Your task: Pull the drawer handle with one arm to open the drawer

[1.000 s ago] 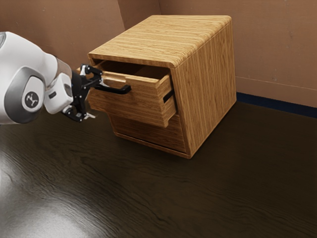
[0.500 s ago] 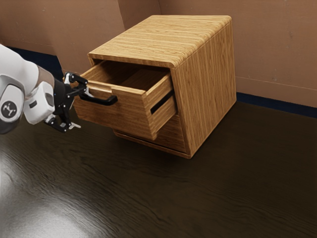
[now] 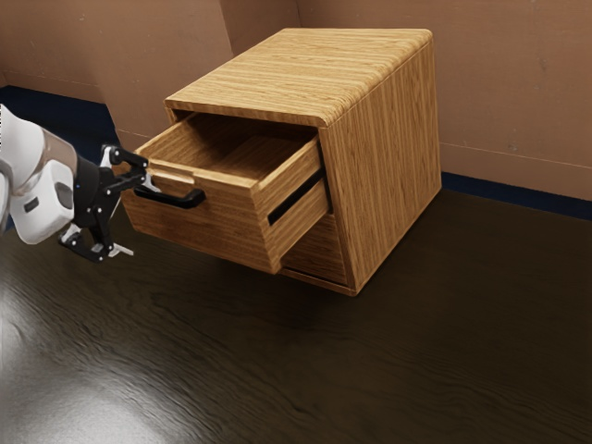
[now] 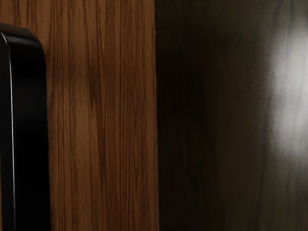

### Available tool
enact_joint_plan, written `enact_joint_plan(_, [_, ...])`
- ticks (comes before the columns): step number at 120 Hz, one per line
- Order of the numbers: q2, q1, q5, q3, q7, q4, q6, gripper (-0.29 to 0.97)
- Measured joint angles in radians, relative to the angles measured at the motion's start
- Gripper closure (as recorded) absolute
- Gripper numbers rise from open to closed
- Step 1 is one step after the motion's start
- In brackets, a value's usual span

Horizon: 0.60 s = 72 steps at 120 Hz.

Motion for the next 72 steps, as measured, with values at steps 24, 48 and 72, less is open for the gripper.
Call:
enact_joint_plan(24, [-0.048,-0.001,0.001,0.012,0.001,-0.025,-0.035,0.01])
enact_joint_plan(48, [-0.09,-0.003,0.003,0.04,0.002,-0.054,-0.064,0.0])
enact_joint_plan(72, [-0.133,-0.005,0.003,0.042,0.003,-0.058,-0.104,0.04])
